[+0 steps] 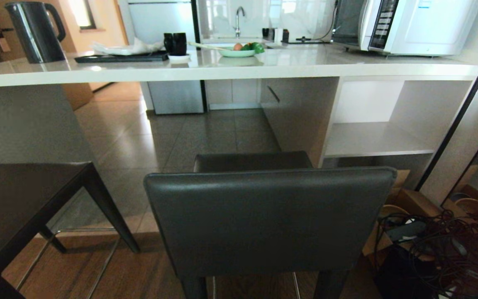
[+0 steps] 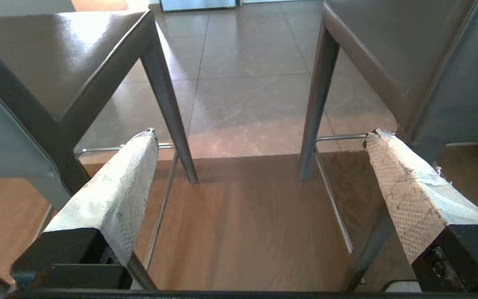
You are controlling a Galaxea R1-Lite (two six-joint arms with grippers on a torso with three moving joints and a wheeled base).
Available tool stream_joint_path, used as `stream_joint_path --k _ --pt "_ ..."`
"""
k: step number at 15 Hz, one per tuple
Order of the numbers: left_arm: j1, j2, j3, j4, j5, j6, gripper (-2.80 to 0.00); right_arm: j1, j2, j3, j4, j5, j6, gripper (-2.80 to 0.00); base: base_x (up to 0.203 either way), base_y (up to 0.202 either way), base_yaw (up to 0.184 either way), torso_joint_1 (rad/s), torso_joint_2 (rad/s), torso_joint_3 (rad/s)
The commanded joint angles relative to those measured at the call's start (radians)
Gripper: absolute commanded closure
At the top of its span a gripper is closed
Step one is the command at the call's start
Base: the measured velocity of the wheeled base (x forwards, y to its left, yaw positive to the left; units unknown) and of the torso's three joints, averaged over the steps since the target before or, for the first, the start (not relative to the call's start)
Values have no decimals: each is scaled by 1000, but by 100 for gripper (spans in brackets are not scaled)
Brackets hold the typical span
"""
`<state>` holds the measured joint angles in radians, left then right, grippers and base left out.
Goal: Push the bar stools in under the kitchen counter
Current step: Push the gray chair back under the dining table
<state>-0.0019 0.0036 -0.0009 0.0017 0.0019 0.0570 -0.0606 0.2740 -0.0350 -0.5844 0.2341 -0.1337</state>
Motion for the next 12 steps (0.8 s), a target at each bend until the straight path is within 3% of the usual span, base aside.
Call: stream_joint_path --k 1,3,5,7,9,12 --pt "0 4 1 0 0 4 -280 3 1 23 -6 -13 23 -280 0 0 0 0 0 0" --pt "-1 4 1 2 0 -2 -280 26 -48 -100 147 -15 73 -280 0 0 0 0 0 0" --pt "-1 4 1 1 2 -19 -280 52 -175 -214 466 -2 89 -280 0 0 0 0 0 0" --pt "0 4 1 1 1 -16 -280 61 -277 -231 619 -1 89 -280 0 0 0 0 0 0" --pt "0 4 1 3 3 -17 -280 65 -278 -150 589 -46 80 -280 0 0 0 0 0 0" --pt "0 4 1 1 3 -19 -280 66 -275 41 458 -89 4 -280 0 0 0 0 0 0"
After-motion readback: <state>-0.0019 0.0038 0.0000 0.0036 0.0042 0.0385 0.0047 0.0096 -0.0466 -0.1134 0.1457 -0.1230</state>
